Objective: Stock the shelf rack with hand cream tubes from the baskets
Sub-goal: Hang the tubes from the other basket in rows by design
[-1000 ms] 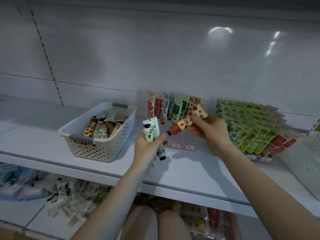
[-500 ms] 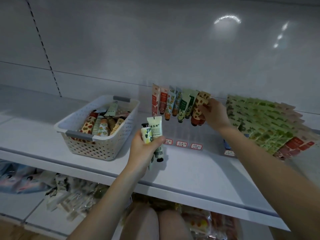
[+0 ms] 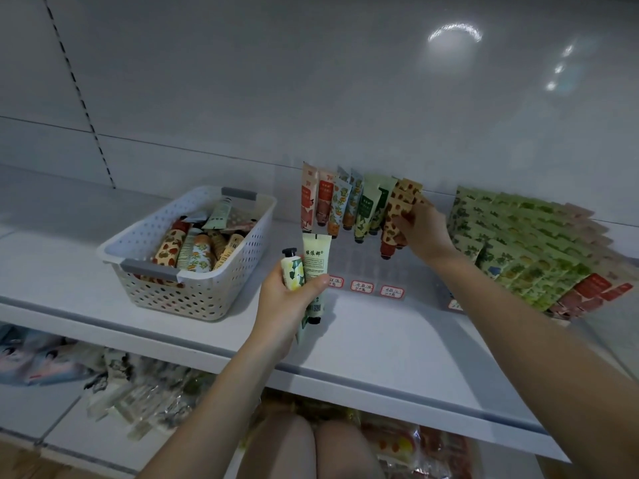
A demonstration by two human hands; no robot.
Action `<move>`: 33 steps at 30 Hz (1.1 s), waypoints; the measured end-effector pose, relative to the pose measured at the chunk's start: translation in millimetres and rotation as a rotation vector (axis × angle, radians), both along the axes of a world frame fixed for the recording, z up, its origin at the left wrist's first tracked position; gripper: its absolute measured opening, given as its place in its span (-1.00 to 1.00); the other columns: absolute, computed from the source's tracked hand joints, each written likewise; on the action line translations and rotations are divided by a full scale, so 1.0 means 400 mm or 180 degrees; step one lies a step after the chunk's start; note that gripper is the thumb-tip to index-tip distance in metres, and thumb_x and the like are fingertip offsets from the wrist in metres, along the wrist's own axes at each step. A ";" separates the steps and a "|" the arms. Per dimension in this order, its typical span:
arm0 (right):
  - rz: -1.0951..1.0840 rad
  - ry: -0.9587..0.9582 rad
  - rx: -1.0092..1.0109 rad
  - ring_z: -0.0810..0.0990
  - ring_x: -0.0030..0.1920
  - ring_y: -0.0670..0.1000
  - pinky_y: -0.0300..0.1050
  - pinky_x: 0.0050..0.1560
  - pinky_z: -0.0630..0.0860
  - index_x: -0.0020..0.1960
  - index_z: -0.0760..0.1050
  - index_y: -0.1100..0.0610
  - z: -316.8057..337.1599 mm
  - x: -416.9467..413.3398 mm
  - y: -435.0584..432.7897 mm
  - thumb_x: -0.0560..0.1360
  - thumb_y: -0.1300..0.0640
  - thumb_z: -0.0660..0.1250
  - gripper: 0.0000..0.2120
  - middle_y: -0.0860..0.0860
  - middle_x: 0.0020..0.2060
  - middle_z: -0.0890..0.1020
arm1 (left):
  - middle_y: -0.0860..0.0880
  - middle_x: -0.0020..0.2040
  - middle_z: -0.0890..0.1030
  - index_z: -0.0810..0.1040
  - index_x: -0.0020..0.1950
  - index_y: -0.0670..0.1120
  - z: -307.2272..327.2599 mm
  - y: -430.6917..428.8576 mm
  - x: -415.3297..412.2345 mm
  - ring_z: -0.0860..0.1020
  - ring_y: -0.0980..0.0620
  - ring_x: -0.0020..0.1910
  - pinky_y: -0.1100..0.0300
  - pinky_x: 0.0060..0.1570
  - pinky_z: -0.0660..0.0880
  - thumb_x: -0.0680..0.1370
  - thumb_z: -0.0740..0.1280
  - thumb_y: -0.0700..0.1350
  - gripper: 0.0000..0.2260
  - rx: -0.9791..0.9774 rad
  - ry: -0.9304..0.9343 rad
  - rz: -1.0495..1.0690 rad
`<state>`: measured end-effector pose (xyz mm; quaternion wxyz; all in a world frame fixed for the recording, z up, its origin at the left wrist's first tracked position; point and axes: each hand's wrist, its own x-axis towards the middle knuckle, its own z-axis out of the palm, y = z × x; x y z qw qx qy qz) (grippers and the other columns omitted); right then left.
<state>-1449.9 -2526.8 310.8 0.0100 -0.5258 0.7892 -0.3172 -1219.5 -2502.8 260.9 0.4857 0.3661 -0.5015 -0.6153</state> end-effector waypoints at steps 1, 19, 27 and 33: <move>-0.0005 0.0001 -0.0002 0.62 -0.13 0.19 0.11 -0.04 0.57 -0.09 0.50 0.37 0.000 0.000 -0.001 0.57 0.15 0.22 -0.73 0.24 -0.17 0.64 | -0.02 -0.13 0.63 0.51 -0.06 0.03 0.000 0.001 0.000 0.59 0.01 -0.14 0.18 -0.21 0.53 0.44 0.43 -0.24 -0.79 -0.0011 0.0002 -0.0004; -0.0050 -0.0404 -0.0563 0.64 -0.25 0.14 0.05 -0.12 0.60 -0.05 0.52 0.35 0.058 0.016 0.072 0.56 0.17 0.25 -0.78 0.21 -0.23 0.65 | -0.15 -0.05 0.65 0.54 0.01 -0.11 0.031 0.017 0.002 0.62 -0.07 -0.07 0.05 -0.06 0.57 0.48 0.37 -0.26 -0.87 0.0128 0.0207 -0.0253; 0.1447 -0.1620 -0.0166 0.62 -0.30 -0.12 -0.18 -0.23 0.59 -0.10 0.53 0.02 0.115 0.154 0.194 0.53 0.02 0.28 -0.90 -0.03 -0.26 0.64 | -0.19 -0.19 0.67 0.58 -0.01 -0.22 0.082 0.072 -0.014 0.67 -0.08 -0.20 0.07 -0.16 0.61 0.52 0.27 -0.27 -0.88 0.0353 0.0938 -0.0957; 0.1555 -0.2142 -0.0339 0.57 -0.39 -0.17 -0.32 -0.38 0.51 -0.14 0.58 0.11 0.092 0.173 0.219 0.48 0.16 0.35 -0.94 -0.07 -0.37 0.64 | -0.22 -0.11 0.66 0.60 -0.01 -0.19 0.082 0.092 -0.008 0.61 -0.20 -0.06 -0.11 0.02 0.53 0.37 0.39 -0.10 -0.75 0.0205 0.0553 -0.0904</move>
